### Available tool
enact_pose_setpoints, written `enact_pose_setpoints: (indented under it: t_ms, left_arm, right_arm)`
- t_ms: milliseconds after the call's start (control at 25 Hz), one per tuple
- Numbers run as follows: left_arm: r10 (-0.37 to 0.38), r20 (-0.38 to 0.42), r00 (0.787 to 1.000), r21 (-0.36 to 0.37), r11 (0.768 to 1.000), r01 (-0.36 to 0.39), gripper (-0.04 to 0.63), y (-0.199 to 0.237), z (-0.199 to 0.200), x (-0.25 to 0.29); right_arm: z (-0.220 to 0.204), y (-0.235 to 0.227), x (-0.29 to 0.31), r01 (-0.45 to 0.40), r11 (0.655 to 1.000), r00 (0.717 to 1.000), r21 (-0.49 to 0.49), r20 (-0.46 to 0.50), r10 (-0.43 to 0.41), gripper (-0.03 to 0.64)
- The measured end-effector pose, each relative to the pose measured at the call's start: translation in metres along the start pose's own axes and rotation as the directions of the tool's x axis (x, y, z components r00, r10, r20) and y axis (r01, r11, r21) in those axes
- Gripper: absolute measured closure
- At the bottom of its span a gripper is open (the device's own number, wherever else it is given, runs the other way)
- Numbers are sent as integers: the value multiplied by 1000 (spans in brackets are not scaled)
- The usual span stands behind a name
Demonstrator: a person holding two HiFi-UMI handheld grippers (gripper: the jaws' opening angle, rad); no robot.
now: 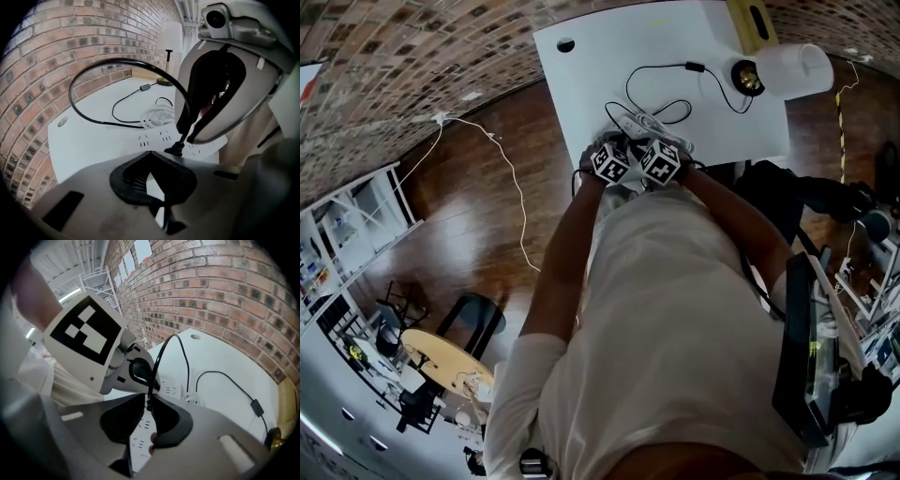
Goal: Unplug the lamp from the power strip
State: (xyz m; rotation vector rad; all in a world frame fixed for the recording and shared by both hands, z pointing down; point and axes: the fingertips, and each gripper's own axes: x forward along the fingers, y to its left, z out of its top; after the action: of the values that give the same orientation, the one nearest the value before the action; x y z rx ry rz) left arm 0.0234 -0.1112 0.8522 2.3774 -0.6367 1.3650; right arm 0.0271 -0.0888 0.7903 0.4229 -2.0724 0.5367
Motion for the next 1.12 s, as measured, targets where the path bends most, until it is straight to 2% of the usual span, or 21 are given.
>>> enact_pose_setpoints:
  t_ms: [80,280,360,520,600,680,720,800,880,920,1000,1120]
  left_arm:
    - [-3,2,1000,-3,1000,3,604,0,-2,0]
    - [-2,5,1000,4,1000,2,604,-1,-6,0]
    - [-19,-3,1000,-32,999,19,603,1,-10,-1]
    - [-95,-34,995,-168,982,88,591,4,-14,-2]
    - [-115,-38,993,-177,978,106,591,5,-15,-2]
    - [-128,-23,992,-143,982,123,591,2,-15,-1]
    - [-131,-11,991,-103,986,130,591,0,-15,-2]
    - [-128,1,992,35,991,128,592,-3,-17,-3]
    - [-116,5,993,180,977,113,591,-5,-18,-4]
    - [-111,7,994,228,968,107,592,-6,-18,-4]
    - [-112,5,994,259,960,107,595,-7,-21,-1]
    - [-106,7,994,250,963,101,601,-8,-22,-1]
  right_arm:
    - [-4,4,0,-20,1000,1000,-6,-2,20,548]
    - [-9,2,4,9,1000,1000,5,5,-9,564]
    - [-8,2,6,17,1000,1000,-4,-1,-17,586]
    - [-7,6,8,6,1000,1000,-30,-8,-6,588]
    - [-6,5,9,5,999,1000,-36,-9,-6,588]
    - [-8,5,11,2,999,1000,-34,-13,-2,588]
    - [-9,6,11,-3,999,1000,-33,-16,2,589]
    - [-10,8,12,-14,999,1000,-36,-21,14,594]
    - [-9,9,12,-19,999,1000,-44,-22,19,595]
    - [-8,9,12,-20,999,1000,-46,-22,19,597]
    - [-8,9,12,-21,999,1000,-42,-23,20,598]
    - [-8,9,13,-37,999,999,-36,-30,36,598]
